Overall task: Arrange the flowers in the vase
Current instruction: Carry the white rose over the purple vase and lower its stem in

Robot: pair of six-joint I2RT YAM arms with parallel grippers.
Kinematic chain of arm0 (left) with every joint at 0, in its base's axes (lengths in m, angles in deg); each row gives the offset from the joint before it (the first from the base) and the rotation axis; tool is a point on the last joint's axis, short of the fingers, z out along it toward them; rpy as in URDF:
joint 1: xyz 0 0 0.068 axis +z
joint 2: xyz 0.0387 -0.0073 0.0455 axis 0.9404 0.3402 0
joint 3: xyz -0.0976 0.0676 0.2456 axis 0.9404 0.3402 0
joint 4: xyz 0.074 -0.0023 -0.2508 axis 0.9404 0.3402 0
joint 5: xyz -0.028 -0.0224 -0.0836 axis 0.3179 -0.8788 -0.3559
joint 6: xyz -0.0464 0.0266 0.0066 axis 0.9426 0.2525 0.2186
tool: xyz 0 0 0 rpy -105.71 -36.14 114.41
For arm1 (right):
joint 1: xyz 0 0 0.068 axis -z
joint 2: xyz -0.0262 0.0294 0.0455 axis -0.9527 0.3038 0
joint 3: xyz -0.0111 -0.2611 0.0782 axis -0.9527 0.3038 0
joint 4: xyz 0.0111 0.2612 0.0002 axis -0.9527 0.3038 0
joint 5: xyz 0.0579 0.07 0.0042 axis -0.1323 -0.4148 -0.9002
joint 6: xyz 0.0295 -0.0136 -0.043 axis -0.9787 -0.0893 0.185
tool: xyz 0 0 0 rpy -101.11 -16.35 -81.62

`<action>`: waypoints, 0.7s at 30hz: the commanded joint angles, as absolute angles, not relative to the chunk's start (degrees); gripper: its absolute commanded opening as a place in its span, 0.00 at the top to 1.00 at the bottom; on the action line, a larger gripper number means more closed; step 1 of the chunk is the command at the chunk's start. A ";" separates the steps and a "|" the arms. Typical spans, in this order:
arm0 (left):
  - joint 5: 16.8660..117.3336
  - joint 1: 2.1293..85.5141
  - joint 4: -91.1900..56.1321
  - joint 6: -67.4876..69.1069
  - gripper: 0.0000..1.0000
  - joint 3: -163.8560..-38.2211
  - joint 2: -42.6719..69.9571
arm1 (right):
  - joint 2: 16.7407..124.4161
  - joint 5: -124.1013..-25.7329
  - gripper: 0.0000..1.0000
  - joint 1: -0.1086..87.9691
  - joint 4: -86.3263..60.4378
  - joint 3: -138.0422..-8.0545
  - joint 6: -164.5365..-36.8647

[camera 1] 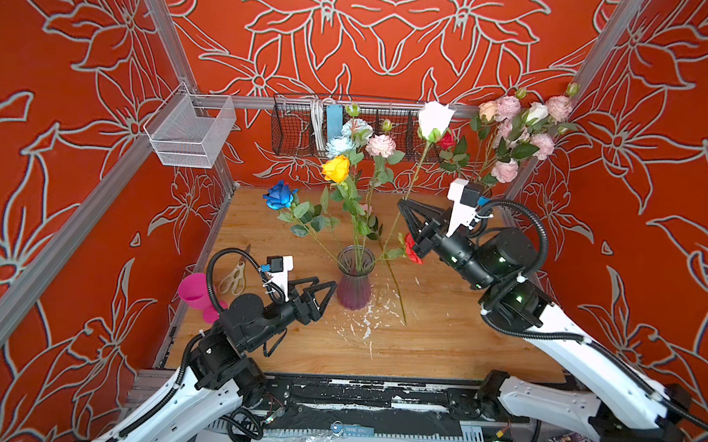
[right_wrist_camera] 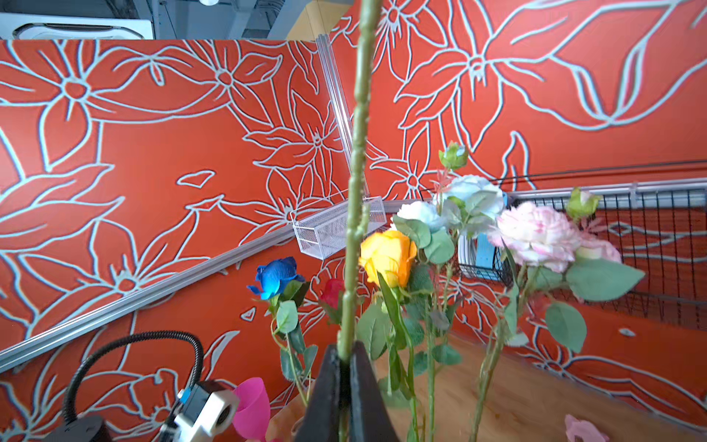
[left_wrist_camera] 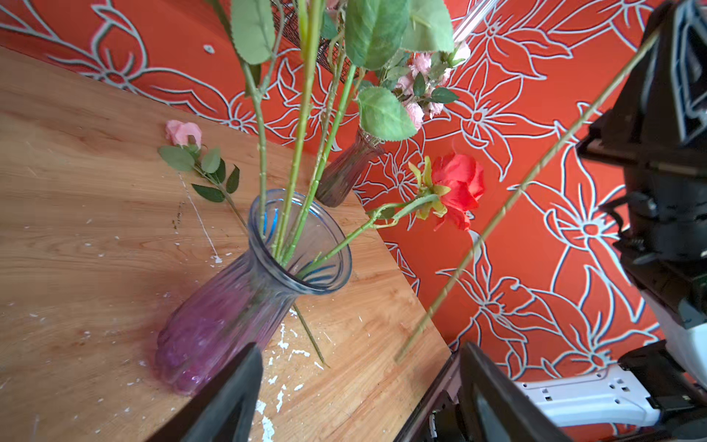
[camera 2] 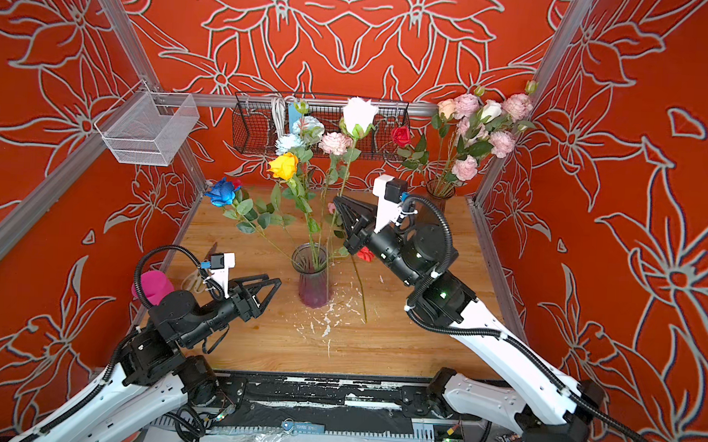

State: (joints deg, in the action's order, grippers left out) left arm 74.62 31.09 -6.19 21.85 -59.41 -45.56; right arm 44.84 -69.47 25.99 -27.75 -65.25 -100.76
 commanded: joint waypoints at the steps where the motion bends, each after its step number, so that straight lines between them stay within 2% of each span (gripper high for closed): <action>1: 76.47 30.82 -5.29 21.64 0.18 -59.27 -46.58 | 48.59 -66.95 1.00 25.74 -35.90 -70.14 -96.19; 10: 77.42 30.87 -4.50 20.09 0.16 -59.10 -48.07 | 58.11 -66.40 1.00 25.73 -40.34 -75.68 -91.20; 21: 78.93 30.82 -4.76 19.47 0.13 -57.38 -50.26 | 56.90 -69.95 1.00 23.58 -43.33 -60.07 -90.83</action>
State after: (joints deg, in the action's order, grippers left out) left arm 77.90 31.09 -4.69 20.13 -57.18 -49.71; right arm 58.78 -68.37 24.76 -41.33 -61.75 -92.59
